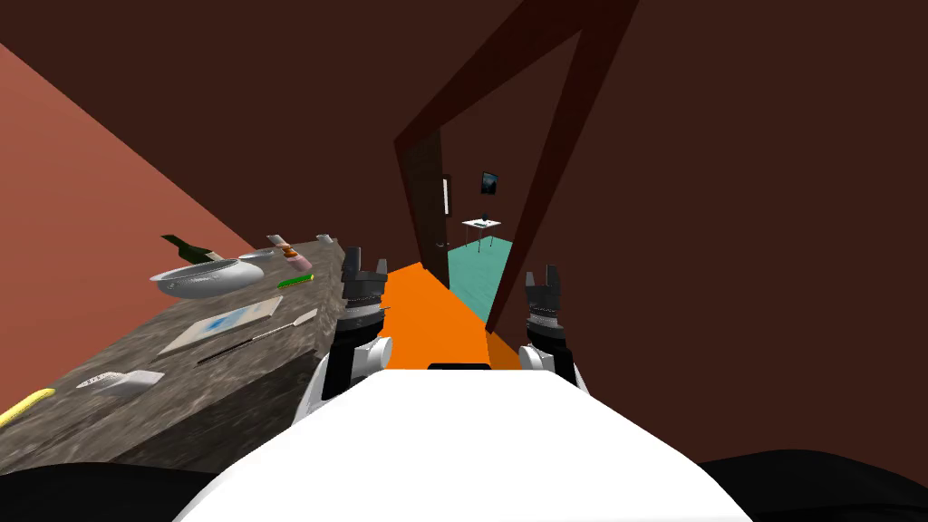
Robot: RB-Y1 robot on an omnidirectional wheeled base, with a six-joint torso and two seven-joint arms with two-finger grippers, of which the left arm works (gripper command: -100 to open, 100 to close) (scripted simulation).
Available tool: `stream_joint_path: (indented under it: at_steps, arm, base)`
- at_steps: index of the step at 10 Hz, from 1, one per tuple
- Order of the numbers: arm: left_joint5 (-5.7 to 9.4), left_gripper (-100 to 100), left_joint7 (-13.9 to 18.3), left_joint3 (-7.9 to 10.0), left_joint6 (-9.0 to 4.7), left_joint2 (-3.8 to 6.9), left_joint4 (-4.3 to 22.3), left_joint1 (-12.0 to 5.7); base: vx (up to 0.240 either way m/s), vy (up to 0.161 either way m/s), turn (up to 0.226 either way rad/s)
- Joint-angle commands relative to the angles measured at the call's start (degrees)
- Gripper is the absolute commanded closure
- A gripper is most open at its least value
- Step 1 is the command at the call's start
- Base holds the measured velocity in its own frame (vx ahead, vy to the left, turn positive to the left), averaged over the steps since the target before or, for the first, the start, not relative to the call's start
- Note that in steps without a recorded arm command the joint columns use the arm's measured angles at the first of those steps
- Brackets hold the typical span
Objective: Push the door open
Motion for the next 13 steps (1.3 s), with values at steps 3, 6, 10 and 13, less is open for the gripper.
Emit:
stream_joint_path:
  at_steps: [3,6,10,13]
  arm:
    - [-0.5,-100,0.9,-0.06,-1.43,1.76,3.7,-0.99]
    - [-1.03,-100,1.9,-0.13,-2.92,3.3,7.6,-2.03]
    - [-1.72,-100,3.1,-0.21,-4.86,5.03,12.7,-3.38]
    - [-2.24,-100,4.1,-0.28,-6.33,6.22,16.5,-4.4]
  base:
    - [0.107,0.016,-0.063]
    - [0.112,0.02,-0.061]
    - [0.135,0.025,-0.071]
    - [0.125,0.023,-0.063]
